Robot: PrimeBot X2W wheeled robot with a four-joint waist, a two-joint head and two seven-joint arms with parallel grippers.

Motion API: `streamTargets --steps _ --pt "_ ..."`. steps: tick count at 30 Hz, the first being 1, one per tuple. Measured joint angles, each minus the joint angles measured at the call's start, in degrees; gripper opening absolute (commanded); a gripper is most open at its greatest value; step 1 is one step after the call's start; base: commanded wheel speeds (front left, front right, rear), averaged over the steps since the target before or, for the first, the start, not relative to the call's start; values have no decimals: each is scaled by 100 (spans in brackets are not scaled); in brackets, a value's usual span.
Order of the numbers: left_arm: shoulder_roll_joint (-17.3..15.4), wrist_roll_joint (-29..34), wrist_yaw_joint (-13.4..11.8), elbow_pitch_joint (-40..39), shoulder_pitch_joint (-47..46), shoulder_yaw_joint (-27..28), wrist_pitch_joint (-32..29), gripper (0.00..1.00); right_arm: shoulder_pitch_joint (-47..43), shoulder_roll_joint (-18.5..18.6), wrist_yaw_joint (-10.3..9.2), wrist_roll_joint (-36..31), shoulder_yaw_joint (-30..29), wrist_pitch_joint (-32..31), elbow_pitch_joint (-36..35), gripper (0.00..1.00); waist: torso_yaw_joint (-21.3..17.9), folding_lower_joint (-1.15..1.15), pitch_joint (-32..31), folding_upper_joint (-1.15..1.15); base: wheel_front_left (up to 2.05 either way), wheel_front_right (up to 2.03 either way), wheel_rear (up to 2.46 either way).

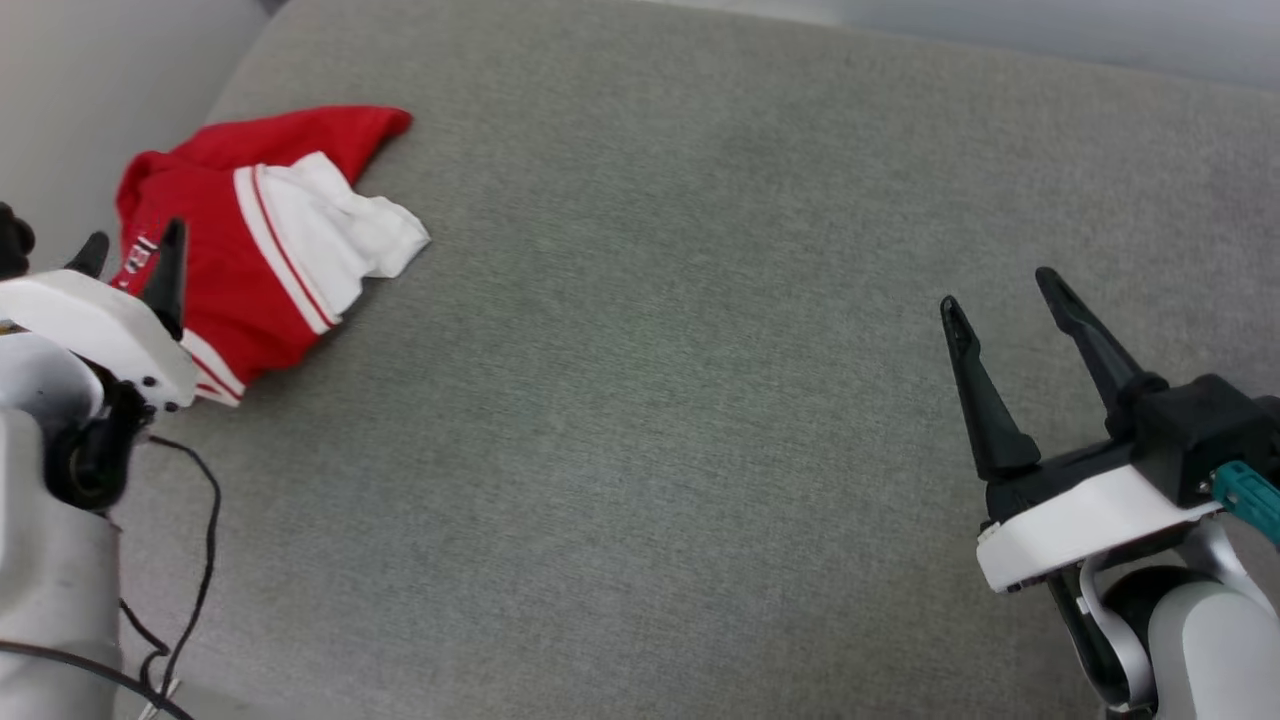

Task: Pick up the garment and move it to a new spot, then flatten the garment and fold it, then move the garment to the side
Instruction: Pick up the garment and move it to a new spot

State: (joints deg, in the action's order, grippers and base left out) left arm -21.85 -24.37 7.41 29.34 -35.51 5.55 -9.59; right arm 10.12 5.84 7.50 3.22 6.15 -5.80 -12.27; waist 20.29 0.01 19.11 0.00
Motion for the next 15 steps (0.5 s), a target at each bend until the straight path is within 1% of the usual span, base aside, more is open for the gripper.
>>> streamTargets --steps 4,6,10,13,14,15 --pt "-446 -291 8 728 -270 30 -880 100 173 -25 0 -18 -14 81 42 100 -284 0 408 0 0 0 0" --pt "-633 -360 8 1011 -344 -2 -1214 100 239 -36 0 -20 -14 143 96 100 -420 0 594 0 0 0 0" --pt "-862 -594 9 1457 -472 -59 -1769 100 320 -66 0 -10 -19 231 179 100 -648 0 906 0 0 0 0" --pt "-982 -765 12 1766 -505 16 -2105 100 405 -82 0 -10 -7 296 242 100 -765 0 1064 0 0 0 0" --pt "-1040 -865 13 1908 -580 56 -2320 100 422 -96 0 -10 2 333 301 100 -819 0 1119 0 0 0 0" --pt "-1043 -916 12 1958 -603 70 -2401 100 428 -97 0 -8 0 347 322 100 -833 0 1134 0 0 0 0"
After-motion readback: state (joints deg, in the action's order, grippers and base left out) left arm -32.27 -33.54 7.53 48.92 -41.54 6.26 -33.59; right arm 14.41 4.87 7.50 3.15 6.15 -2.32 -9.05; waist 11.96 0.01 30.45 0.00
